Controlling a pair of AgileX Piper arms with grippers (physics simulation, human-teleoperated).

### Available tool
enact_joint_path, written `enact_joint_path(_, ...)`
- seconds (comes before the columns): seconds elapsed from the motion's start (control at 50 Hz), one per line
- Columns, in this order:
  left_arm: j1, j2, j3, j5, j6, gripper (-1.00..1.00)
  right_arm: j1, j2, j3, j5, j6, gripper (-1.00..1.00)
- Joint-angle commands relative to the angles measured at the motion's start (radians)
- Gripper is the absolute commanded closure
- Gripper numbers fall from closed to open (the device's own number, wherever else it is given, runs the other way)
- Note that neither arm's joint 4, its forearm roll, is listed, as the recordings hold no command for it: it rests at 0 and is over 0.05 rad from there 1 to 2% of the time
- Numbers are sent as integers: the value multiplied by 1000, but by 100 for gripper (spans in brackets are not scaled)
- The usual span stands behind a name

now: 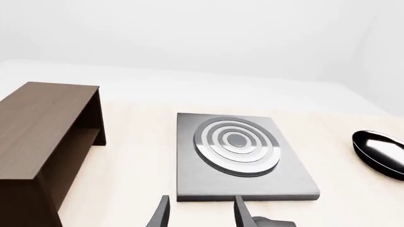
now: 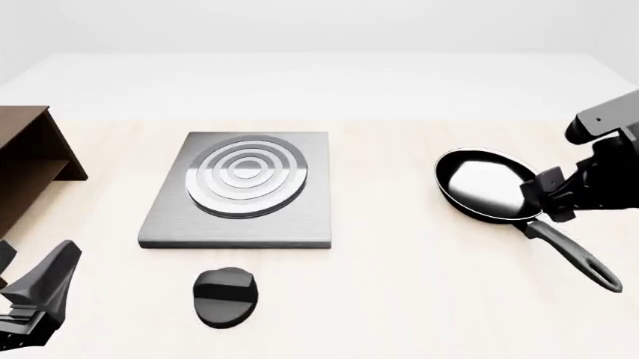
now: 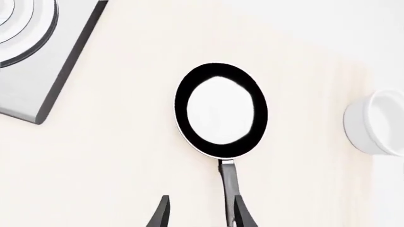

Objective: Turn on the stove and put the frying pan on it.

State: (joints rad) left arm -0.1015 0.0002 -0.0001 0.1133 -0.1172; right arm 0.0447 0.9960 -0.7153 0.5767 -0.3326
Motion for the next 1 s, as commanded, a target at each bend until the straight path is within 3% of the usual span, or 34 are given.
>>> enact_joint_path(0.02,2,0,0,0,0,-100,-60,98,-34,-6,-38,-100)
enact_joint_path(0.36,3,0,0,1,2,-100,-150,224,-68,-66,-121,-100)
enact_joint_path(1.0,7,0,0,-2,3,-100,-227,438,-14,-230,-162,-100)
